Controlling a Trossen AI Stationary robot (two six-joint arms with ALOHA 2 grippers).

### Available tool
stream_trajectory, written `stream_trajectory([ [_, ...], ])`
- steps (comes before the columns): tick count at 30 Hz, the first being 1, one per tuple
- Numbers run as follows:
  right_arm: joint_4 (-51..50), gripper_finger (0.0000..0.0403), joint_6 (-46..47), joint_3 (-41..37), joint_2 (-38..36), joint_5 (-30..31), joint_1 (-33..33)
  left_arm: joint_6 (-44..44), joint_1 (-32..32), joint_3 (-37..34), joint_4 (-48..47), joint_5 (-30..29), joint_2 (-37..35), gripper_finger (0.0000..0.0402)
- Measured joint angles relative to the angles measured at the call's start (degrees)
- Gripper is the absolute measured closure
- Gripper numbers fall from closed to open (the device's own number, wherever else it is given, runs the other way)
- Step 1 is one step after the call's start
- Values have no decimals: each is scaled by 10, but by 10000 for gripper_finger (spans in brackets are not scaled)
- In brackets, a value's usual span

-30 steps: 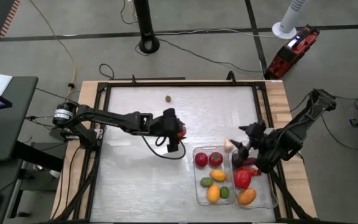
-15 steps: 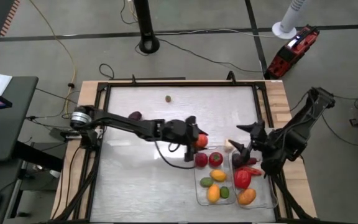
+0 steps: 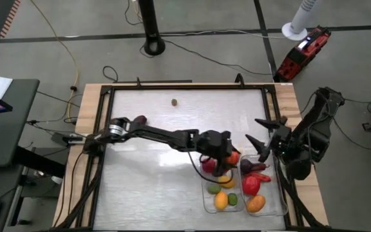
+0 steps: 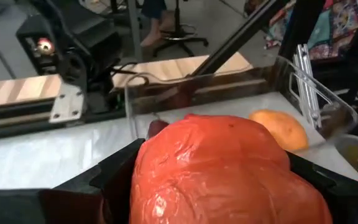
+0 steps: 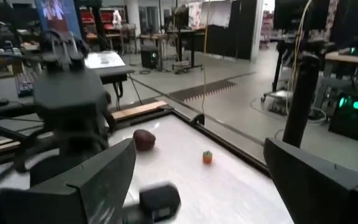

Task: Sort produce into baskets
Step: Put the pumpkin into the right transparent bin

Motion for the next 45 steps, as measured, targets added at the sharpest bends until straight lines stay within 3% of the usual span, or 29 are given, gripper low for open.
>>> stream_trajectory([
  [8, -5, 24, -6, 0, -1, 21, 28, 3, -2, 152, -9, 14, 113, 138],
  [15, -9, 24, -18, 0, -8, 24, 29, 18, -2, 227, 7, -1, 173, 138],
  [24, -18, 24, -21, 0, -15, 30, 28, 27, -2, 228, 54, -19, 177, 138],
  [28, -21, 24, -20, 0, -14, 30, 28, 33, -4, 228, 61, 43, 177, 138],
  [31, -20, 24, -20, 0, -15, 30, 28, 41, -9, 228, 82, 52, 177, 138],
  [45, -15, 24, -20, 0, -15, 43, 28, 73, -8, 229, 146, -8, 186, 138],
])
